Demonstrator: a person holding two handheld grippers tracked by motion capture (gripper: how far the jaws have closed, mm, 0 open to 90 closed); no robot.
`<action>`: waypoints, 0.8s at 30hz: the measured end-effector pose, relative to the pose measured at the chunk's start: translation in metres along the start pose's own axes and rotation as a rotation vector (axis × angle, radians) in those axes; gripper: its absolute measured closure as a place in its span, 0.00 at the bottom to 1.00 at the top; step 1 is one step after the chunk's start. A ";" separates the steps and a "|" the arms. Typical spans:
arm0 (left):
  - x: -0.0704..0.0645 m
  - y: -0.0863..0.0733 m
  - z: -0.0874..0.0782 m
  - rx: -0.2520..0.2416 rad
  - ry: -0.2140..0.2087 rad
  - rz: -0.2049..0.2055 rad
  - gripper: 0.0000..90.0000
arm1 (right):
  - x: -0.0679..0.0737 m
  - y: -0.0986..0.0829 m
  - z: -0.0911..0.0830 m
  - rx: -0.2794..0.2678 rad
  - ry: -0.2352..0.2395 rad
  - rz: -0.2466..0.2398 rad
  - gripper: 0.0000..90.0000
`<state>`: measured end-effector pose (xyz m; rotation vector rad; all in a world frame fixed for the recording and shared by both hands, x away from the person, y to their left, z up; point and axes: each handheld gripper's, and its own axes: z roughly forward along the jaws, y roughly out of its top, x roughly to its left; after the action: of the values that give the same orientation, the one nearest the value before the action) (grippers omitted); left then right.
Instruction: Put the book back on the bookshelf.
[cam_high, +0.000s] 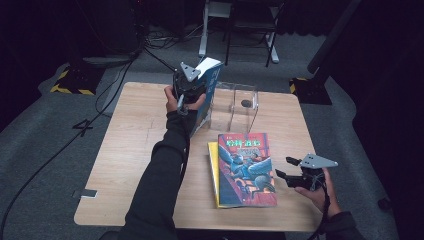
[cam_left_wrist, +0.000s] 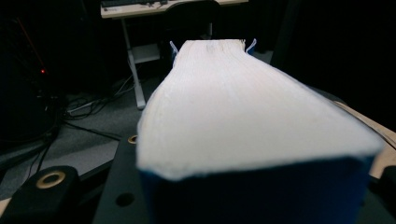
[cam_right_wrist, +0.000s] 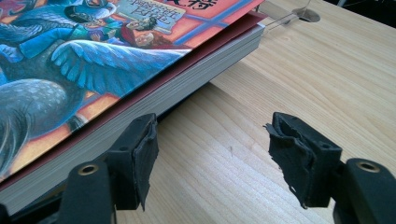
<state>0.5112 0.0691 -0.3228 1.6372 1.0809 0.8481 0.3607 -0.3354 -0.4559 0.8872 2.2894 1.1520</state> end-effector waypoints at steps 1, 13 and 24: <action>0.000 0.000 0.000 0.000 0.000 0.000 0.67 | 0.000 0.000 0.000 0.000 0.000 0.000 0.38; 0.003 -0.020 0.010 -0.025 -0.043 -0.045 0.67 | 0.000 0.000 0.001 0.000 0.005 -0.005 0.38; 0.014 -0.033 -0.011 -0.027 -0.083 -0.057 0.66 | -0.002 -0.002 0.000 0.012 0.003 0.001 0.37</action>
<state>0.4979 0.0907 -0.3508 1.5979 1.0494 0.7484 0.3614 -0.3371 -0.4576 0.8920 2.3007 1.1417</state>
